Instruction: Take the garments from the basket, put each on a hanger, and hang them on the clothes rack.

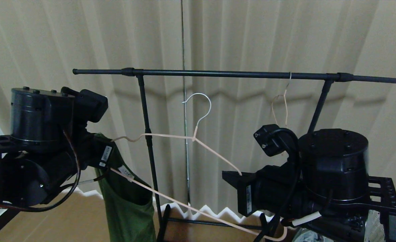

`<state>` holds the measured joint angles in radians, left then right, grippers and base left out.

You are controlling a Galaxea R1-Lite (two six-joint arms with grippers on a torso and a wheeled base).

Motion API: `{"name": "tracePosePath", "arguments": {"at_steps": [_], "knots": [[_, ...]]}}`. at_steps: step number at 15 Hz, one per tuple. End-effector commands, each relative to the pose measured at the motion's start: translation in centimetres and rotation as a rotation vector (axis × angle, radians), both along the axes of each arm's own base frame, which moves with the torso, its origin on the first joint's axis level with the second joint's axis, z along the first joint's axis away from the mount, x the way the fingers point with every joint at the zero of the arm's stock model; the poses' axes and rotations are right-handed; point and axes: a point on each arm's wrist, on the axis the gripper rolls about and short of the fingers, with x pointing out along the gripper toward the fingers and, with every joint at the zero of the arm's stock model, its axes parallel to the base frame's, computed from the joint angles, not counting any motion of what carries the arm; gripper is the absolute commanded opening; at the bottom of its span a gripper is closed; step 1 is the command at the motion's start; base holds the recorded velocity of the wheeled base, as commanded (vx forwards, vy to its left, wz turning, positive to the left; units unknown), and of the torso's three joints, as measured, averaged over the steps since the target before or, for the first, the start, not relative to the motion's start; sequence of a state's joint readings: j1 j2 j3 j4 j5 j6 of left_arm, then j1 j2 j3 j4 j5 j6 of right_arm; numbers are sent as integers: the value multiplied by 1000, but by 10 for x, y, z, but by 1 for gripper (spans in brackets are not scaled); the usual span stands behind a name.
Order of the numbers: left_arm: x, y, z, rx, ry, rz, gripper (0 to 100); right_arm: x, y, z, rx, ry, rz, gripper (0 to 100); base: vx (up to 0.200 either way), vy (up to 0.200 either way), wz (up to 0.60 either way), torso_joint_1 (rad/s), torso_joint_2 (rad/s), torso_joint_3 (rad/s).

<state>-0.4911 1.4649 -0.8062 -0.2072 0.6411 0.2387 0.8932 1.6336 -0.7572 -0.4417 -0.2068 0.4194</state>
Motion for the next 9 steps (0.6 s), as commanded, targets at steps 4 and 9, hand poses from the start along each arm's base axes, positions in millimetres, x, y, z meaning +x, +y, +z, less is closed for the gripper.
{"name": "tracePosePath", "arguments": {"at_steps": [4,9], "knots": [[-3,-8,-2,-23,-10,-22,0,-3,3,6,19,-14,14,0,0,0,0,0,0,0],[18,-16,1,-83,-74,36,0,-47,19,7,57,69,195,0,0,0,0,0,0,0]]}}
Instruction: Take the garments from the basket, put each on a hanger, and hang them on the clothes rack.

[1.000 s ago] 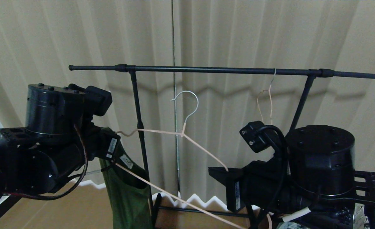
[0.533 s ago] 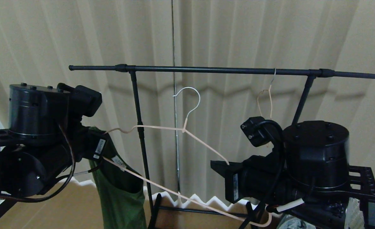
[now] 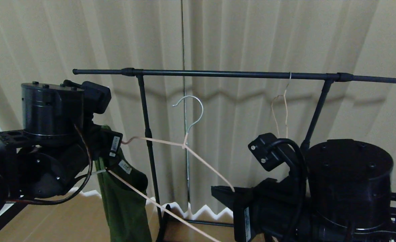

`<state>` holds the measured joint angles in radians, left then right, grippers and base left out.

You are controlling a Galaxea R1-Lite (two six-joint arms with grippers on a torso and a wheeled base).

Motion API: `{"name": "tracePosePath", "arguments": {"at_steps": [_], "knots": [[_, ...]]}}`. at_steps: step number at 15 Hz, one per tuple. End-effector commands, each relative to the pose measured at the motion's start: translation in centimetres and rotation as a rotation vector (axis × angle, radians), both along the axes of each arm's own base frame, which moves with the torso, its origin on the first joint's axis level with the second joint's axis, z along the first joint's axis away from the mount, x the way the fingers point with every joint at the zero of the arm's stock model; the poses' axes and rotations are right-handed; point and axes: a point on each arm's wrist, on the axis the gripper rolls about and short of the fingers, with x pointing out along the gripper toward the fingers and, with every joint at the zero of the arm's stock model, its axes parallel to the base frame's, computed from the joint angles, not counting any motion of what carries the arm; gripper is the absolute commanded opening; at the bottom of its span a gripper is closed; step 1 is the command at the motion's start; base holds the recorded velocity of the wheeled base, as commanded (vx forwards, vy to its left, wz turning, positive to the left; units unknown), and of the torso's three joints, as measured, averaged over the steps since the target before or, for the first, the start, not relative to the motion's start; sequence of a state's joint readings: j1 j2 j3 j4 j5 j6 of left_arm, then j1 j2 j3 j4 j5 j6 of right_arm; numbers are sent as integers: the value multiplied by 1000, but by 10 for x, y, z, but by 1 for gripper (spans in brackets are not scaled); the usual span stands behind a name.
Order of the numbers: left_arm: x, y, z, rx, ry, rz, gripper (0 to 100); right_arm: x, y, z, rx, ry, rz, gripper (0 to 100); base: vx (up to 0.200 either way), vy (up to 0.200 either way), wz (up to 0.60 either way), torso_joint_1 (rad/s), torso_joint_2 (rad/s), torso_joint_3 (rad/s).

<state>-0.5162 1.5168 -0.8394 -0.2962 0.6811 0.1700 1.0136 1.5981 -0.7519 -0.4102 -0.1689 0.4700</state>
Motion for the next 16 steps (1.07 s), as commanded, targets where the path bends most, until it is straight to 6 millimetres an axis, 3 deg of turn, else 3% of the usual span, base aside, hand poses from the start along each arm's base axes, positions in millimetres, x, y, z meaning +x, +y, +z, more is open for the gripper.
{"name": "tracePosePath", "arguments": {"at_steps": [1,4,9,11,16], "knots": [[8,-4,-3,-5,9,4,0,-18,8,1,22,38,76,0,0,0,0,0,0,0],[12,-7,-5,-28,9,12,0,-17,22,-9,10,71,67,0,0,0,0,0,0,0],[16,7,-5,37,25,41,0,-3,16,-11,-5,48,-39,0,0,0,0,0,0,0],[7,12,2,83,19,29,0,6,16,-12,-1,42,-77,0,0,0,0,0,0,0],[-4,-1,5,83,5,-36,0,15,30,-15,25,21,-87,0,0,0,0,0,0,0]]}}
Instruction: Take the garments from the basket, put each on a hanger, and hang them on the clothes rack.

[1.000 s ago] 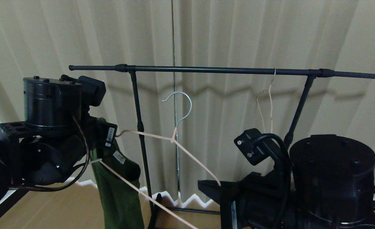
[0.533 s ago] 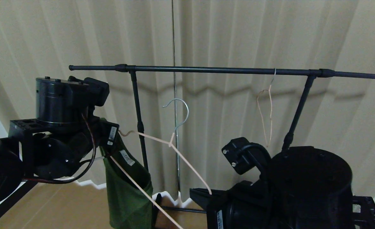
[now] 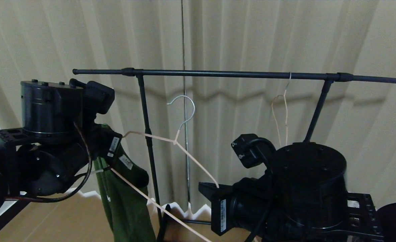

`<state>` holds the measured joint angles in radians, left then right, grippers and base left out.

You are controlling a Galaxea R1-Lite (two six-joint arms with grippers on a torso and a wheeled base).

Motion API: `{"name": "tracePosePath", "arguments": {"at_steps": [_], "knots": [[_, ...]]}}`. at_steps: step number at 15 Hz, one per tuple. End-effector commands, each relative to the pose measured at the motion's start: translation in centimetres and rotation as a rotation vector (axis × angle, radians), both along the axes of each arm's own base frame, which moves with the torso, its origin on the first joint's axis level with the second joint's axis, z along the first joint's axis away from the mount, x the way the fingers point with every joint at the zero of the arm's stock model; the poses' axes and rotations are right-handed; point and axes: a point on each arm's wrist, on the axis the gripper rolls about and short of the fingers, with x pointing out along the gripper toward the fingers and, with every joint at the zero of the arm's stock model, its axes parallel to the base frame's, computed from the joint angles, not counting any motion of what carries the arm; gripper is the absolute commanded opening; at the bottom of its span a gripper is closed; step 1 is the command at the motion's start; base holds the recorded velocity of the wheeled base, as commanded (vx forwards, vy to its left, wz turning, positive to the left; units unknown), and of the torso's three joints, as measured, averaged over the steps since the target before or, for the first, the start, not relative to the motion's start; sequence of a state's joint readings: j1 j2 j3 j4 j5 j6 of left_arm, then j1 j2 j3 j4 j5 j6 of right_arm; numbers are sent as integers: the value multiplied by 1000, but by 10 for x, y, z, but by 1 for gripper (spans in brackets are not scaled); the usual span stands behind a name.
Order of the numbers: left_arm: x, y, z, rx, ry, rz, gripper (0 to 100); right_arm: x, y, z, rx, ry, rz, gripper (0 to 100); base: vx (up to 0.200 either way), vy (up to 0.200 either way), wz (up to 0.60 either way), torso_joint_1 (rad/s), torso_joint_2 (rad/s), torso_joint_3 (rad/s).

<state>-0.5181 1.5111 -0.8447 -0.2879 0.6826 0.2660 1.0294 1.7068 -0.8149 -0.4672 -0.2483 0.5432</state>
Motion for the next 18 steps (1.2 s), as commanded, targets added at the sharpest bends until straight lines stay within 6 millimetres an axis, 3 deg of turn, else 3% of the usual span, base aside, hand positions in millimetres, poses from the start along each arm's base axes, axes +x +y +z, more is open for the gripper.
{"name": "tracePosePath", "arguments": {"at_steps": [1,9,11,16,18], "knots": [[-3,-2,4,-12,-15,-12,0,4,7,-5,-11,7,1,0,0,0,0,0,0,0],[-21,-25,14,-76,-52,-115,0,15,25,-8,-6,1,1,0,0,0,0,0,0,0],[-33,-39,20,-110,-75,-188,0,17,29,-7,-2,-4,7,0,0,0,0,0,0,0],[-41,-45,35,-164,-151,-251,0,23,27,-11,-17,-1,-11,0,0,0,0,0,0,0],[-53,-50,42,-190,-164,-320,0,32,22,-11,-35,-19,-27,0,0,0,0,0,0,0]]}}
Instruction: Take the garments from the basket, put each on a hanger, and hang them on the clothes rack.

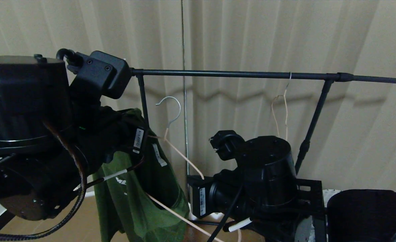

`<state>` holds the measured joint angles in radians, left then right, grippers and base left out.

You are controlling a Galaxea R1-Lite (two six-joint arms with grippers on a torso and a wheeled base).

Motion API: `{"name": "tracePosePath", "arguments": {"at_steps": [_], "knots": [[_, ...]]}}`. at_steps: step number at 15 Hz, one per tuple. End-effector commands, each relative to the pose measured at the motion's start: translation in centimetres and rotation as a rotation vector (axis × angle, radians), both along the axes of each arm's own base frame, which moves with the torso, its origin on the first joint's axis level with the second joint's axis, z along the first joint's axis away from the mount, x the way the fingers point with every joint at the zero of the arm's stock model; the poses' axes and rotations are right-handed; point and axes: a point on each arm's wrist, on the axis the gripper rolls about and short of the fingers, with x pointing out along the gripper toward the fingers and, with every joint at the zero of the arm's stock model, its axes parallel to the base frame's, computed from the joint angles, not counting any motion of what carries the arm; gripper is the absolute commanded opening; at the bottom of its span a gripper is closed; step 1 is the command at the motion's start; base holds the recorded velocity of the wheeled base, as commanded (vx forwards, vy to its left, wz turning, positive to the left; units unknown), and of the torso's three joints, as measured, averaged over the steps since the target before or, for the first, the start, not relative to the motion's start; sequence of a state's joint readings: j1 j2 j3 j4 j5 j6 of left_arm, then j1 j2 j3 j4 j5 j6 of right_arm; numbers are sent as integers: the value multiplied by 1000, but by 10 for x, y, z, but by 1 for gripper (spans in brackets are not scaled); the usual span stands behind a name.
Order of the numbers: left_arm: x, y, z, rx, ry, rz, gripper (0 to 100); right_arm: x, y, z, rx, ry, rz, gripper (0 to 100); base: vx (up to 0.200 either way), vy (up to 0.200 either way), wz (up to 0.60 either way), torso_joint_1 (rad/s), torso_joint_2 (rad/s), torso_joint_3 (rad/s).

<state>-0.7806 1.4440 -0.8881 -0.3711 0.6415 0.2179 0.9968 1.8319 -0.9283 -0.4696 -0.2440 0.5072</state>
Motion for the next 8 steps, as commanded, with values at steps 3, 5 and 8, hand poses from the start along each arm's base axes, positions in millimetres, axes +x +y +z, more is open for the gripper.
{"name": "tracePosePath", "arguments": {"at_steps": [3,5,8], "knots": [[-15,5,10,-38,-21,-98,0,22,-18,2,-28,-32,-63,0,0,0,0,0,0,0],[-25,13,11,-53,-18,-181,0,31,-25,6,-16,-61,-92,0,0,0,0,0,0,0],[-30,17,2,-40,9,-234,0,34,-30,13,-4,-143,-85,0,0,0,0,0,0,0]]}}
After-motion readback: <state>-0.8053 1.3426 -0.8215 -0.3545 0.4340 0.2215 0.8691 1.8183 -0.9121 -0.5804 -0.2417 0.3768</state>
